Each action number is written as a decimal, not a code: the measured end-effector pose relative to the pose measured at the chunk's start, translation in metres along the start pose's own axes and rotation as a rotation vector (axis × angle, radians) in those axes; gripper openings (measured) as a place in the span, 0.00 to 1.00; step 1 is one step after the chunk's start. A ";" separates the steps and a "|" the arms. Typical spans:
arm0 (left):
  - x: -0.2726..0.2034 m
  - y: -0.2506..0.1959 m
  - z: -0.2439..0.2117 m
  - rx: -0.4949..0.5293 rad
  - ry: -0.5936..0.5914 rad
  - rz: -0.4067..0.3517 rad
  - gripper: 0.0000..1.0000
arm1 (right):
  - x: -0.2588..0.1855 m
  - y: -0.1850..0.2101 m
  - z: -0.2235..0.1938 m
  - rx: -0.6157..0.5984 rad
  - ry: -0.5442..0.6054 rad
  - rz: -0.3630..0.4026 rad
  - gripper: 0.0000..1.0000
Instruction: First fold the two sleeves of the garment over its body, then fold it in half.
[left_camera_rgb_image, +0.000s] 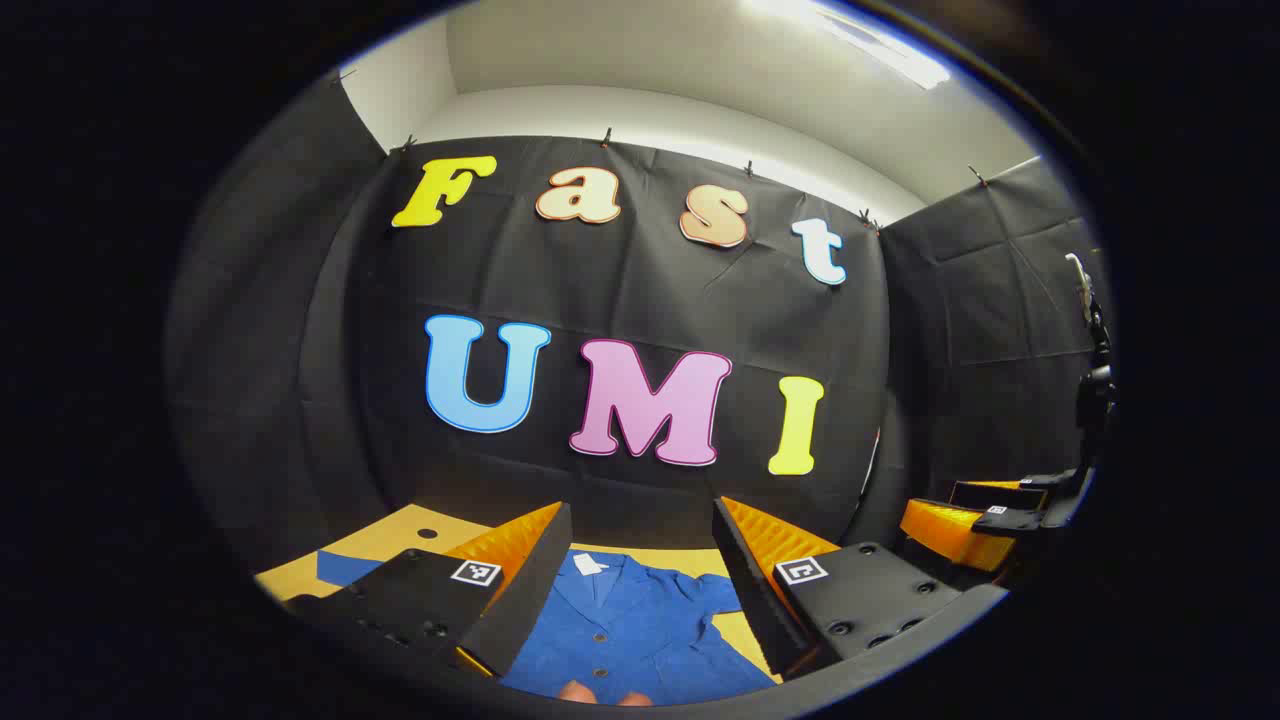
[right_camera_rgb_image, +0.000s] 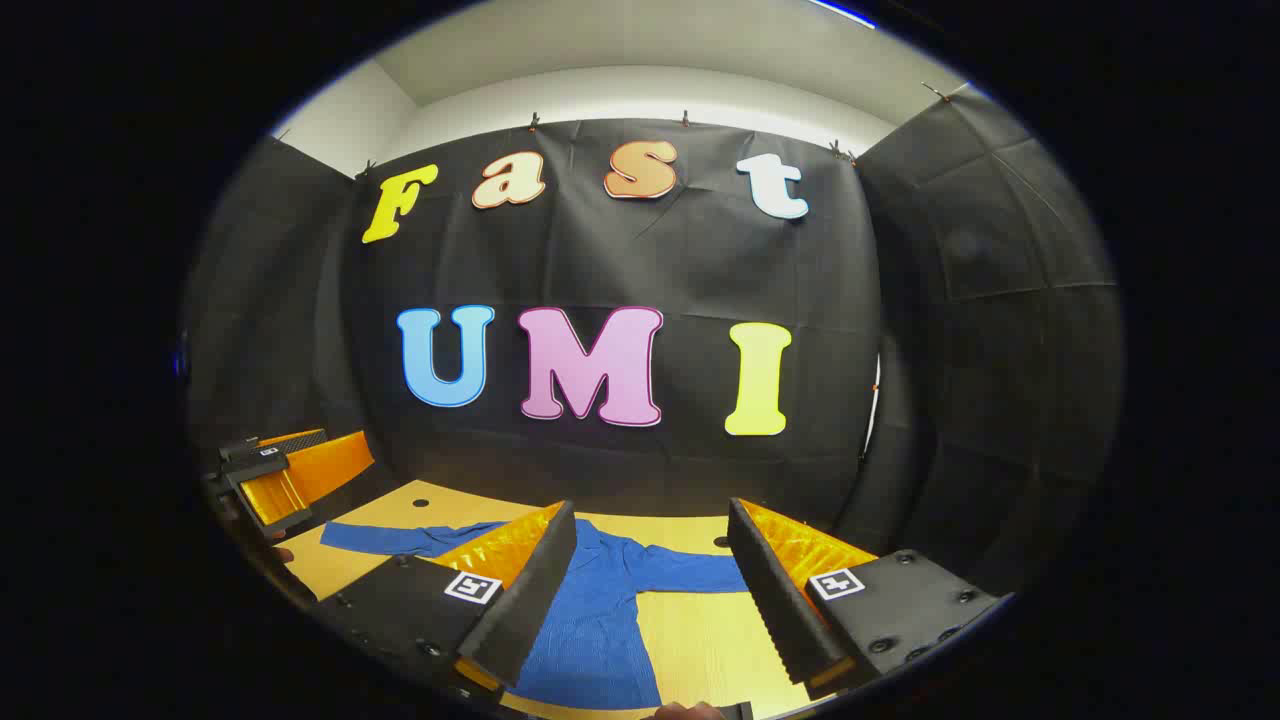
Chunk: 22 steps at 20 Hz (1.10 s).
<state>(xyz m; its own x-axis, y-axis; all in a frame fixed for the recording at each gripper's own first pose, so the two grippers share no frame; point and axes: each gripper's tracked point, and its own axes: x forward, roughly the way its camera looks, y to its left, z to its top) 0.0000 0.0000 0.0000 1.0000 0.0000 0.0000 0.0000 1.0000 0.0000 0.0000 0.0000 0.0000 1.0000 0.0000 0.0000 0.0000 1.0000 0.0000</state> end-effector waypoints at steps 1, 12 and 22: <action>-0.001 0.001 0.000 0.001 -0.001 -0.003 0.82 | -0.002 0.002 0.001 -0.003 -0.003 -0.002 0.86; -0.012 0.014 0.021 0.055 -0.071 -0.012 0.80 | -0.011 0.035 0.018 -0.050 -0.043 0.042 0.96; -0.019 0.012 0.026 0.087 -0.087 -0.004 0.82 | -0.007 0.045 0.013 -0.062 -0.035 0.060 0.96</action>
<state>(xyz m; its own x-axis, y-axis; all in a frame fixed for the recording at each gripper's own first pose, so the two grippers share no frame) -0.0191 0.0125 0.0257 0.9962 -0.0075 0.0864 0.0000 0.9962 0.0868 -0.0065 0.0450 0.0131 0.9976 0.0612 0.0326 -0.0590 0.9962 -0.0634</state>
